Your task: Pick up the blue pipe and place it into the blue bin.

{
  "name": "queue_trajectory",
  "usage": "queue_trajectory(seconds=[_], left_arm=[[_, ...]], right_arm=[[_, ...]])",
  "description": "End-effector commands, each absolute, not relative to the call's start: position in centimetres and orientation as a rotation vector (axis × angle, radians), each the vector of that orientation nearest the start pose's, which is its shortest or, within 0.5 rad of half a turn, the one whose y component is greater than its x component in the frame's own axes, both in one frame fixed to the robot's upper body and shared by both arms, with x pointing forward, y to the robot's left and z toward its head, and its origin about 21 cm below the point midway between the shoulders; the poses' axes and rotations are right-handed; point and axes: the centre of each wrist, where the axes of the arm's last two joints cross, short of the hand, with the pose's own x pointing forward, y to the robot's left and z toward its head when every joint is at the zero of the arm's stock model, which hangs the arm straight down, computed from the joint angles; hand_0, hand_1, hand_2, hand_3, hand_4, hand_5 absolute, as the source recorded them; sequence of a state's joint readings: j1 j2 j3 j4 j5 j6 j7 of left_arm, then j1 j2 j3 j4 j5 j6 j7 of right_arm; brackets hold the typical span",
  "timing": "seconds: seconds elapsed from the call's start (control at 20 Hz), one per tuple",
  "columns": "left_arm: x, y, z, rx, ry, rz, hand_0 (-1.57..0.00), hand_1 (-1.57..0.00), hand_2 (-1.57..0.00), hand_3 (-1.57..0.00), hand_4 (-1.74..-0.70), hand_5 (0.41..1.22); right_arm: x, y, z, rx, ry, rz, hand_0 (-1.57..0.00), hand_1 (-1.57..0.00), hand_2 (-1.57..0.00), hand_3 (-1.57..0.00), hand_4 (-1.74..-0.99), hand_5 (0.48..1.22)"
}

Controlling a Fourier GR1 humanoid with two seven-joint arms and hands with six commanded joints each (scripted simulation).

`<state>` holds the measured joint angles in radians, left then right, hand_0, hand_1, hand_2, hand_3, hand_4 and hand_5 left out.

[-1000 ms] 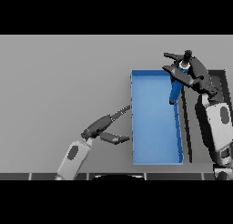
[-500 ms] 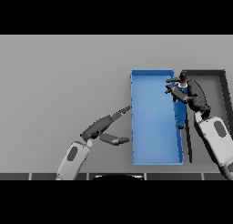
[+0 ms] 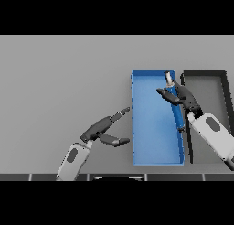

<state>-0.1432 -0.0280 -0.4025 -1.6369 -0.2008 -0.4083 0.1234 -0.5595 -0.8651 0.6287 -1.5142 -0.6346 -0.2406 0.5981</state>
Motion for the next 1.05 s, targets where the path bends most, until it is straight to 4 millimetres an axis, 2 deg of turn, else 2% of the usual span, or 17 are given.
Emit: queue_trajectory(seconds=[0.0, 0.1, 0.5, 0.65, 1.0], left_arm=[[25.2, 11.1, 4.6, -0.43, -1.547, -0.876, 0.0, 0.0, 0.0, 0.0, -0.88, 0.429], [25.0, 11.0, 4.8, -0.438, -1.553, -0.872, 0.0, 0.0, 0.0, 0.0, -0.89, 0.428], [24.7, 11.0, 4.5, -0.43, -1.546, -0.875, 0.0, 0.0, 0.0, 0.0, -0.89, 0.429], [24.8, 11.2, 4.7, -0.42, -1.557, -0.874, 0.0, 0.0, 0.0, 0.0, -0.89, 0.431], [24.5, 11.2, 4.4, -0.423, -1.551, -0.877, 0.0, 0.0, 0.0, 0.0, -0.88, 0.431]], right_arm=[[32.2, -26.0, 12.7, -0.208, -0.997, 0.521, -0.24, -0.22, -0.22, -0.13, -1.142, 1.03], [32.2, -26.6, 12.3, -0.23, -0.945, 0.54, -0.16, -0.14, -0.14, -0.08, -1.083, 0.934], [32.0, -26.4, 11.4, -0.286, -0.843, 0.646, -0.03, -0.02, -0.02, -0.01, -1.036, 0.713], [31.9, -26.0, 11.5, -0.287, -0.844, 0.664, -0.01, -0.01, -0.01, -0.01, -1.022, 0.672], [32.3, -26.3, 11.6, -0.281, -0.835, 0.676, -0.01, -0.01, -0.01, 0.0, -1.022, 0.643]])
